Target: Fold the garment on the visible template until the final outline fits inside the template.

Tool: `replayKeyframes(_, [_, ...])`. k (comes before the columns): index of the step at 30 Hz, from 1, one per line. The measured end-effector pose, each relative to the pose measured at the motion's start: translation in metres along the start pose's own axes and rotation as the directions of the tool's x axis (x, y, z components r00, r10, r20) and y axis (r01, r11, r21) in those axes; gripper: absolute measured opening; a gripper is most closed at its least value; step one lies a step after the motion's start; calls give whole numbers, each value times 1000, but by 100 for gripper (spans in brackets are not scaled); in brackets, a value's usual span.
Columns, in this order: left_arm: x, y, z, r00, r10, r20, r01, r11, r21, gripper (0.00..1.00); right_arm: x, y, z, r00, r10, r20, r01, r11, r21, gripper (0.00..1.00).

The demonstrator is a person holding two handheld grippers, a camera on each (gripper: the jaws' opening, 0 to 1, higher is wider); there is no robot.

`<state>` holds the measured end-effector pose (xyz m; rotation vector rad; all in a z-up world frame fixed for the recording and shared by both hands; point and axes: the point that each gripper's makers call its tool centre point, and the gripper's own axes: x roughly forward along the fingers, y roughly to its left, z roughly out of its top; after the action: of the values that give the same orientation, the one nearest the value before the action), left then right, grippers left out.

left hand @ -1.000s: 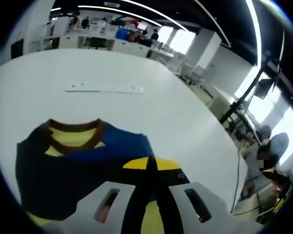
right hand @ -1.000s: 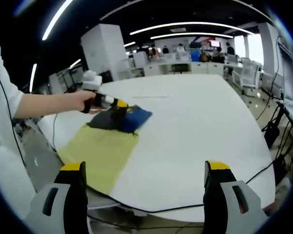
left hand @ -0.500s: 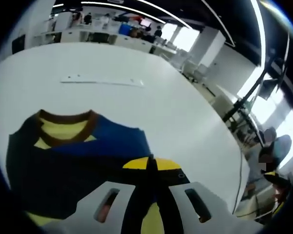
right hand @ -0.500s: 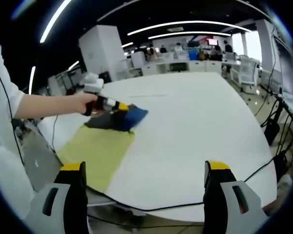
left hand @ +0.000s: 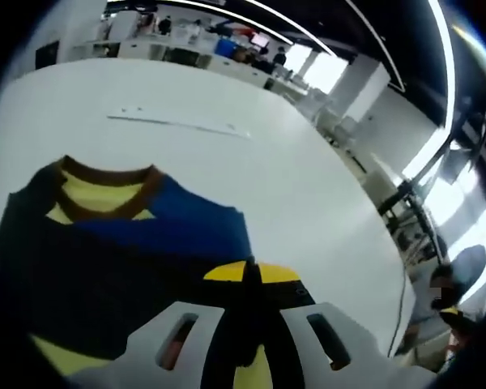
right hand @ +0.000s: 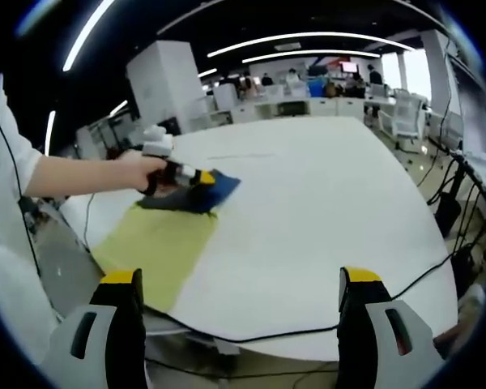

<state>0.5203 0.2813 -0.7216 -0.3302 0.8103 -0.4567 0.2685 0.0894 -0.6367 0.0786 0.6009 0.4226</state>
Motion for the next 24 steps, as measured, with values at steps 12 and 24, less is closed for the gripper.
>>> replayKeyframes(12, [15,7,-10,1000,23,-5,-23,999,-40,0,-3,-6,-1,1000,-19,3,19,1000,15,100])
replayKeyframes(24, [28,6,-14,999,31,-12,-31,999,-30,3,1,-5,1,1000,-20,0,20,1000,20,100])
